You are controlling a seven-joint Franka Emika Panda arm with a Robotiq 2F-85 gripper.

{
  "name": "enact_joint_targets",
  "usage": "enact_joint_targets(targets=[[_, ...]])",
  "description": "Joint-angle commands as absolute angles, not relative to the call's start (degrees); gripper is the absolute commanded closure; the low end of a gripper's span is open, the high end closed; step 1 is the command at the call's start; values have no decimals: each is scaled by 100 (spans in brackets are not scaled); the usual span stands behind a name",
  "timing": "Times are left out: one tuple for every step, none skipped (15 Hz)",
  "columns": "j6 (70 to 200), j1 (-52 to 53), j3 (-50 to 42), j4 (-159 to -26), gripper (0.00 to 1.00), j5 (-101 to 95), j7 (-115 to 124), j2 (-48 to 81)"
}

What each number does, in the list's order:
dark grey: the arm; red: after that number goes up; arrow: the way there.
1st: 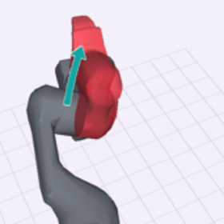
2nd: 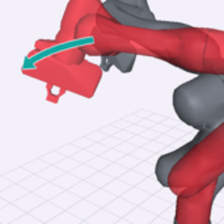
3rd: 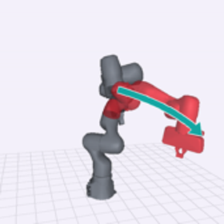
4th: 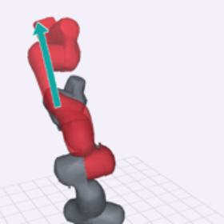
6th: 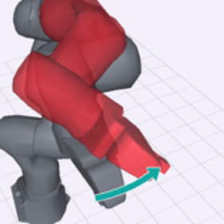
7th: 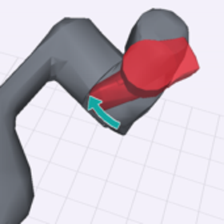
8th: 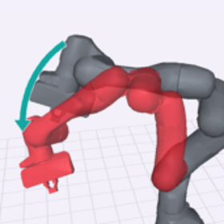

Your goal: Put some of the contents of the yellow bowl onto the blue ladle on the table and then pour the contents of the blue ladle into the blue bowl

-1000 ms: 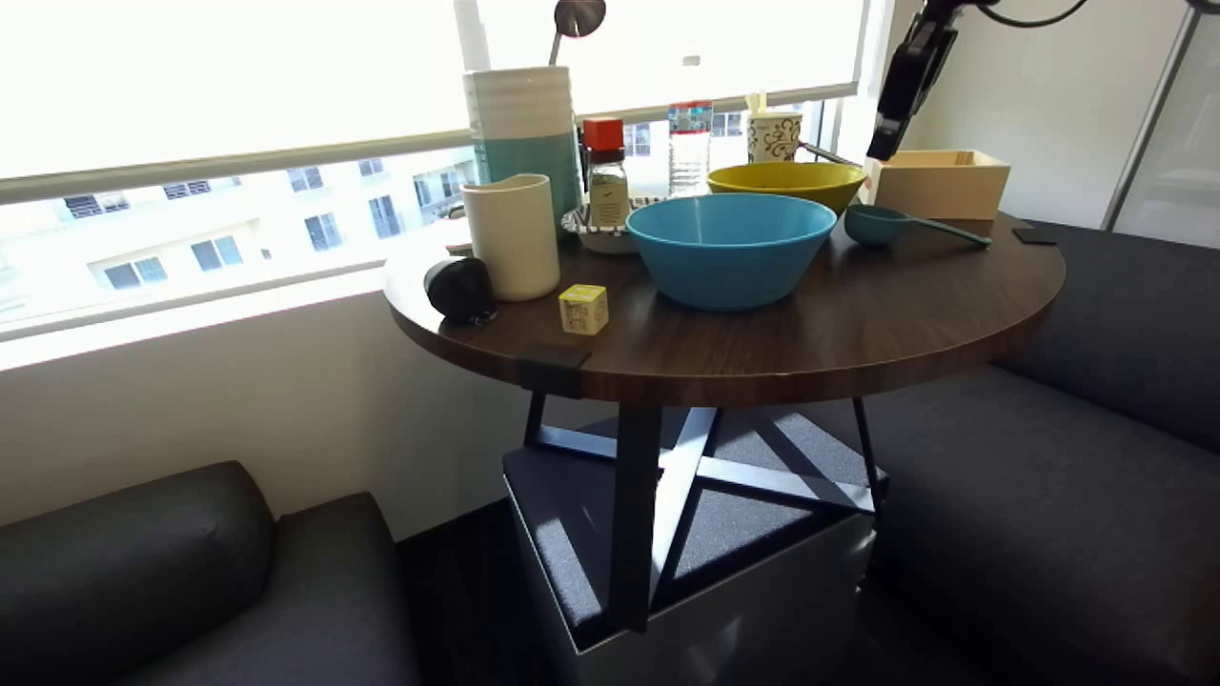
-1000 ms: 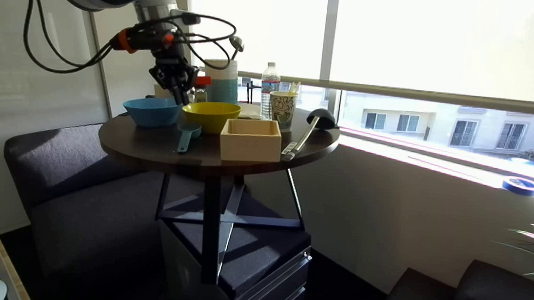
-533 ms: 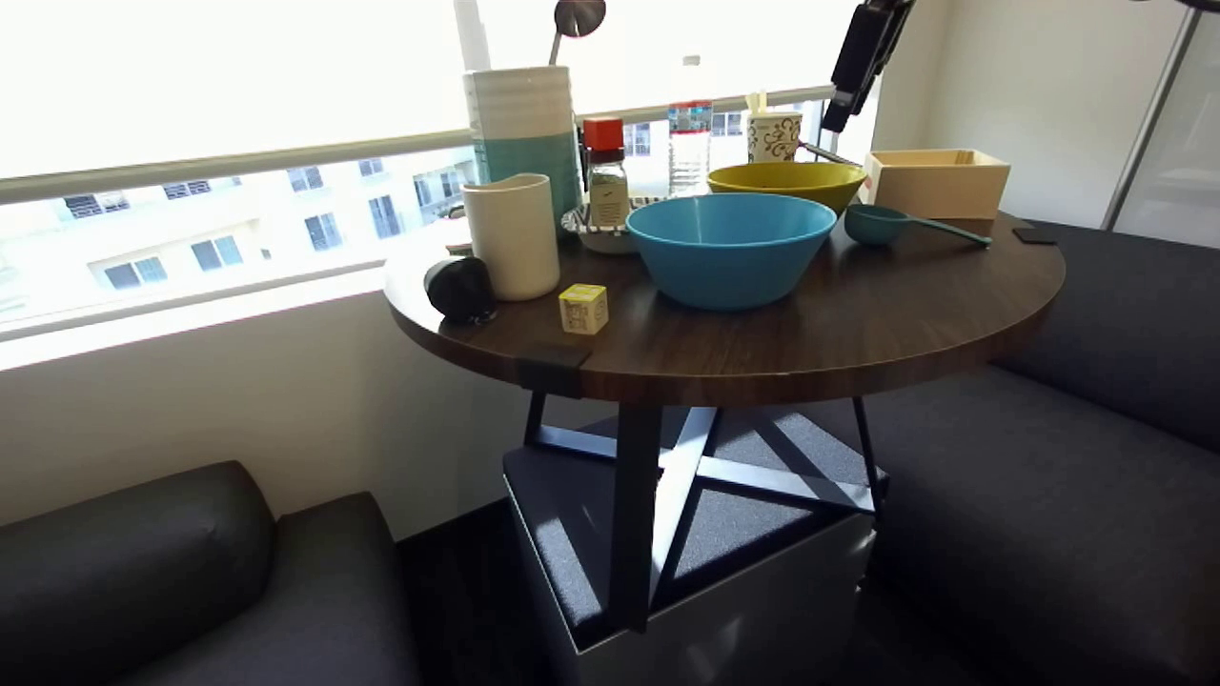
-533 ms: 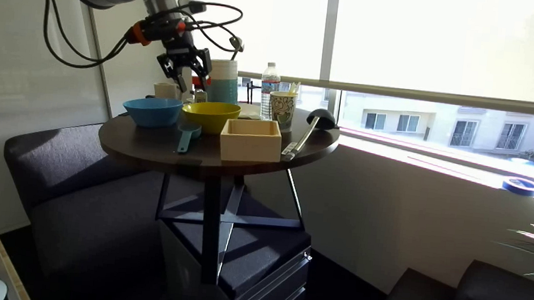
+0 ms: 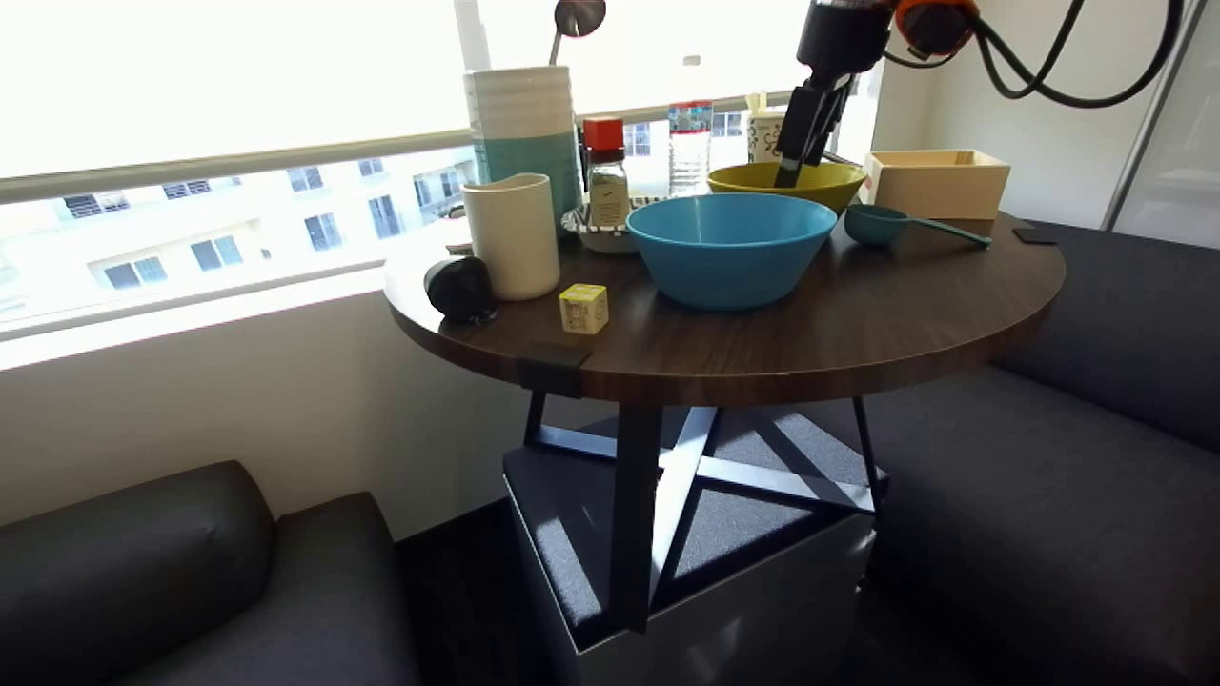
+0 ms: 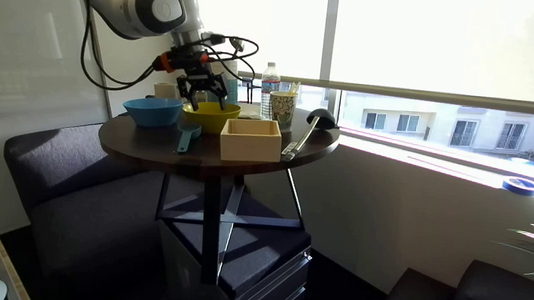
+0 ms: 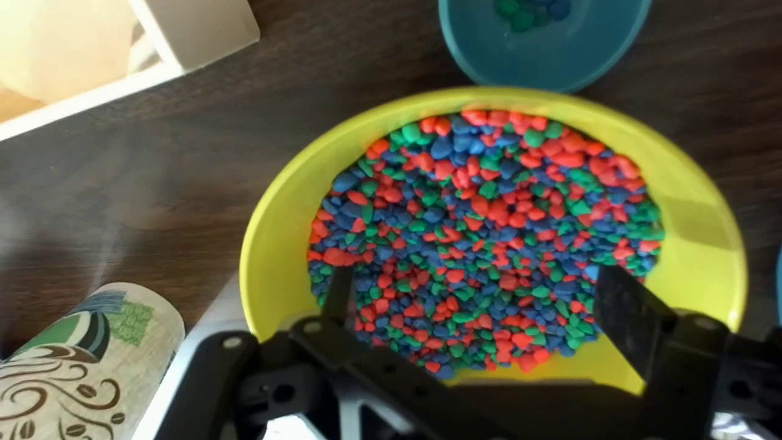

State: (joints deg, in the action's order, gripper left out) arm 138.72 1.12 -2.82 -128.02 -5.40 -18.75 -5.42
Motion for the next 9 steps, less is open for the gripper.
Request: enact_joint_targets(targets=[[14027,11,-250,-12479,0,-639,-1770,-54],[13990,-6,-249,-12439,0,-678,-1763,48],[13948,-13,-244,-12399,13,-674,-1779,121],[13916,-23,-238,-12373,26,-695,-1741,188],[13886,-29,-235,-12353,32,-663,-1759,237],[13860,-31,-227,-12331,41,-564,-1808,269],[13845,-35,-223,-12309,48,-514,-1836,293],[13822,-32,-217,-12300,56,-509,-1830,293],[13801,-26,-209,-12295,62,-499,-1816,260]])
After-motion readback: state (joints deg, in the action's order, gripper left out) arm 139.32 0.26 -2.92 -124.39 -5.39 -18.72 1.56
